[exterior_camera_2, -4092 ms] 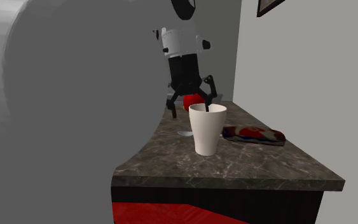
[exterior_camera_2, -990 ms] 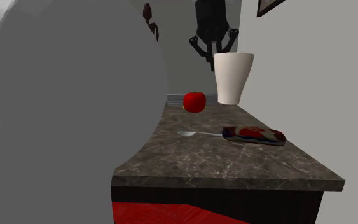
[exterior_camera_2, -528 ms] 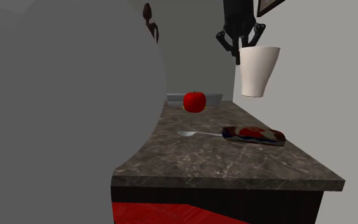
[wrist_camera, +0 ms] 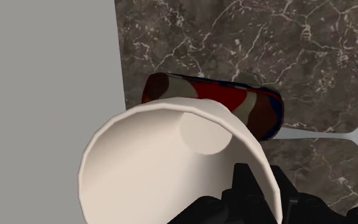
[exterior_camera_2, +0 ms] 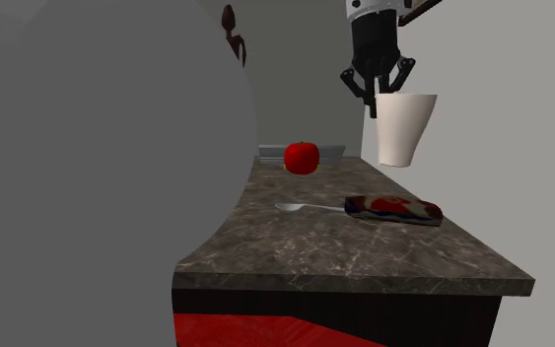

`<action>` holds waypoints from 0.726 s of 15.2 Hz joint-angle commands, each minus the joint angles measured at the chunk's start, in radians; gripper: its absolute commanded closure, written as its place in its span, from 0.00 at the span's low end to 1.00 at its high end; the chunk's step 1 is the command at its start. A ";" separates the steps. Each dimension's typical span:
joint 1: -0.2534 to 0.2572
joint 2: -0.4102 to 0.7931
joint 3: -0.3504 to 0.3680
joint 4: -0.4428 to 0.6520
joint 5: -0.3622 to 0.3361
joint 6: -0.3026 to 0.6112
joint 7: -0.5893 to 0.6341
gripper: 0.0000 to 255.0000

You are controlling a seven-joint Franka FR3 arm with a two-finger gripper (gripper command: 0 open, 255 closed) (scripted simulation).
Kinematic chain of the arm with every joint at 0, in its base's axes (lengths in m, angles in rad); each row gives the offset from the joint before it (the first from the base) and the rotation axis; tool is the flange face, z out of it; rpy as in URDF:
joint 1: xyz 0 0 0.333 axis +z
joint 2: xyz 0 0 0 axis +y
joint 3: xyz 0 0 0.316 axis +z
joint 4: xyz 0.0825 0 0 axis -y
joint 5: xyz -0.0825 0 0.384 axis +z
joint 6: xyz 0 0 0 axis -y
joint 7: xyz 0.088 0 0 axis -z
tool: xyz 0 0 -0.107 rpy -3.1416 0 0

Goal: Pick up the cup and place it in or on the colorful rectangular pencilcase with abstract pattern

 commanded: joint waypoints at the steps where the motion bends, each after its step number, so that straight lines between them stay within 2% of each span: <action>1: -0.001 0.004 -0.002 -0.024 -0.002 0.029 0.003 1.00; 11: -0.005 0.051 -0.010 -0.117 -0.012 0.167 0.020 1.00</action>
